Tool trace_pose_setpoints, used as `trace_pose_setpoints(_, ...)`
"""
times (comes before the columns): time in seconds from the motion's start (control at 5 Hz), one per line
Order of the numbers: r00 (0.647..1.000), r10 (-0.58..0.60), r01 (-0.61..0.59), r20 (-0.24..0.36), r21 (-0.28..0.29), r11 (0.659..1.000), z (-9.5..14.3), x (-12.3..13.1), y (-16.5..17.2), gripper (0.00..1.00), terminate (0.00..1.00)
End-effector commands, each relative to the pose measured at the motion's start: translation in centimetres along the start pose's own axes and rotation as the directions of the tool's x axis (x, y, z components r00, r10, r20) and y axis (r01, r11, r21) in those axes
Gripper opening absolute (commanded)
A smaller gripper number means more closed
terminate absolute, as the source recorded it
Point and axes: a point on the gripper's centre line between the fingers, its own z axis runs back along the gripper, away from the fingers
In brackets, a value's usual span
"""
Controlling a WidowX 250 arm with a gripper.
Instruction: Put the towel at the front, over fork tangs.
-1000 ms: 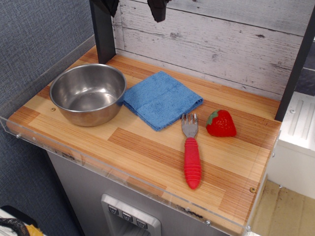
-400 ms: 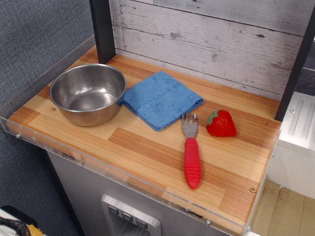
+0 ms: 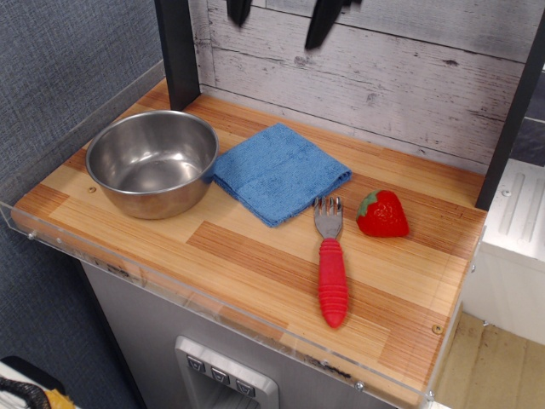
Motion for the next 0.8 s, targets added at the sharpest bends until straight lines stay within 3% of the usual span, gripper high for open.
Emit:
trace_pose_setpoints(0.0,0.997,-0.035,0.036,0.074,-0.005,0.999,0.3,-3.2,0.2,1.00,0.00)
trace_pose_setpoints(0.4,0.987,-0.103,0.096,0.123,0.067,0.993,-1.8,-3.6,-0.4,1.00,0.00)
trace_pose_setpoints(0.6,0.984,-0.048,0.042,0.174,0.038,0.998,-3.1,-1.8,-0.7,1.00,0.00)
